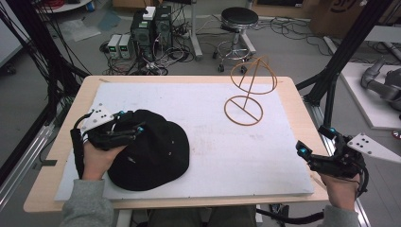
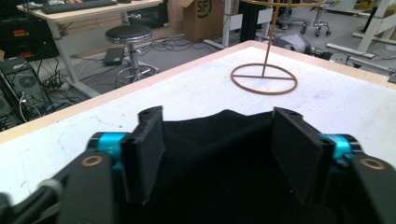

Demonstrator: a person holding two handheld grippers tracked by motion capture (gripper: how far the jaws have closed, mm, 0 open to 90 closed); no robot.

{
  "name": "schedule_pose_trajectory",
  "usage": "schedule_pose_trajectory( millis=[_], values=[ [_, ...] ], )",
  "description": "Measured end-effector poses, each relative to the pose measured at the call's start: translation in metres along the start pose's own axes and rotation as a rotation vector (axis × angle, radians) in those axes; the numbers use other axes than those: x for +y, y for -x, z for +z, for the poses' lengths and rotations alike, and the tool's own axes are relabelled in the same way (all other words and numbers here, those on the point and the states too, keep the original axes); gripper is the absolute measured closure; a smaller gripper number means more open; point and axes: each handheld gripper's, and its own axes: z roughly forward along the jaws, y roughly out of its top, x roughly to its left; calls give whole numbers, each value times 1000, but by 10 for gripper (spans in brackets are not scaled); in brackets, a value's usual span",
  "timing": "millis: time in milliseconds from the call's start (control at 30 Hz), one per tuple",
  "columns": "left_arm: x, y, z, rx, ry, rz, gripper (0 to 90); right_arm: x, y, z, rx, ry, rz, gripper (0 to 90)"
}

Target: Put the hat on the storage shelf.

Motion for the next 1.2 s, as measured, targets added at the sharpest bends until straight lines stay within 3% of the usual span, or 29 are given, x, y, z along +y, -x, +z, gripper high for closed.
schedule_pose_trajectory(
  millis=[300, 567, 1000, 1200],
  values=[
    [-3, -1, 3, 5, -32, 4, 573, -1, -1, 3, 2, -8, -5, 24],
    [-6, -4, 4, -17, -45, 3, 858, -2, -2, 5, 7, -19, -5, 24],
    [10, -2, -4, -44, -2, -8, 889, -3, 0, 5, 5, -20, -1, 24],
    [19, 3, -6, -60, -9, 12, 892, -4, 1, 6, 4, -25, 0, 24]
  ],
)
